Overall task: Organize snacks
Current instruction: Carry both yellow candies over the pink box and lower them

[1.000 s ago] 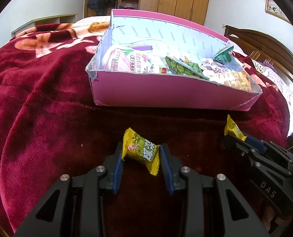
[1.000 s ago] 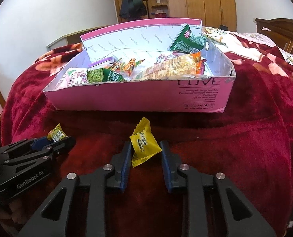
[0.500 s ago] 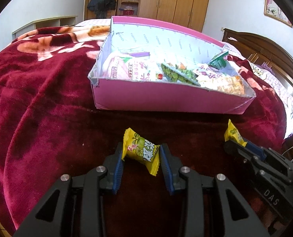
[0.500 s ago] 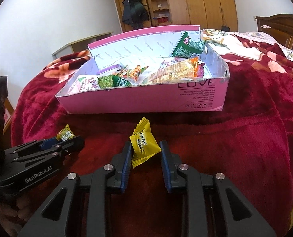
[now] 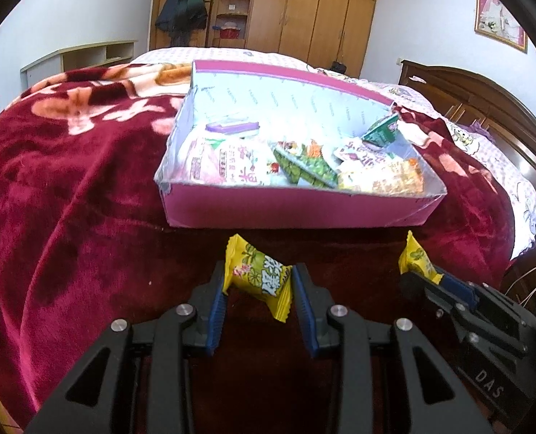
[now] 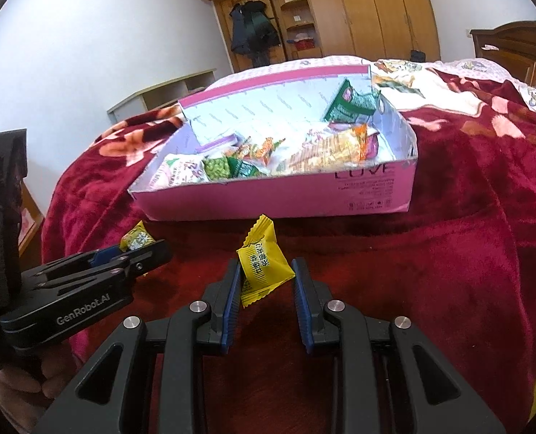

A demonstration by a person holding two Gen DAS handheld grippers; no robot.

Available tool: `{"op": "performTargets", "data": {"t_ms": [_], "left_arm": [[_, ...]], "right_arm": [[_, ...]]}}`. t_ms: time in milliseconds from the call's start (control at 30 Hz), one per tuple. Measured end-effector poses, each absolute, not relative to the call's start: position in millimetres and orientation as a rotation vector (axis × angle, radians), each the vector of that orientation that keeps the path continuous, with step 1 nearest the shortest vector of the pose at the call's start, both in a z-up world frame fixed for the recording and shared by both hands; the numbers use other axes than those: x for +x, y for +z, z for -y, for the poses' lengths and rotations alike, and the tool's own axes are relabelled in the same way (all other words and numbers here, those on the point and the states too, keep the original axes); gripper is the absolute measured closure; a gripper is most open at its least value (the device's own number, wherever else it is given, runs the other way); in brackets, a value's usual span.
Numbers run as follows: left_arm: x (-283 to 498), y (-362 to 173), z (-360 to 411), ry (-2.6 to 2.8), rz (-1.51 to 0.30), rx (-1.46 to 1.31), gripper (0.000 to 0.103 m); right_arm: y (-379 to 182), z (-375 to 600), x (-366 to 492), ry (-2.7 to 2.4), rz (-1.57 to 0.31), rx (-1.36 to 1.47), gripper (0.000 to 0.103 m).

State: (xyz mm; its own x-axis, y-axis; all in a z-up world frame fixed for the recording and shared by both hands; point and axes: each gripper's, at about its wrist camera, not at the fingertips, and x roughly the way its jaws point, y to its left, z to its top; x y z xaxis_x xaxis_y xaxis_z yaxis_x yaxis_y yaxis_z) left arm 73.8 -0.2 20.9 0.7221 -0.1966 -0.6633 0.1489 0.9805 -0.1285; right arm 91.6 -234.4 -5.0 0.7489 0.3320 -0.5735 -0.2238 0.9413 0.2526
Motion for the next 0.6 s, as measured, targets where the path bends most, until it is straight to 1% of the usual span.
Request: {"op": "performTargets", "data": {"t_ms": [600], "left_arm": [[96.5,60.5,16.4,-0.208,-0.66,-0.021,0.067]], "right_arm": [[25.4,237.5,99.6,0.322,-0.604,0.152,0.074]]}}
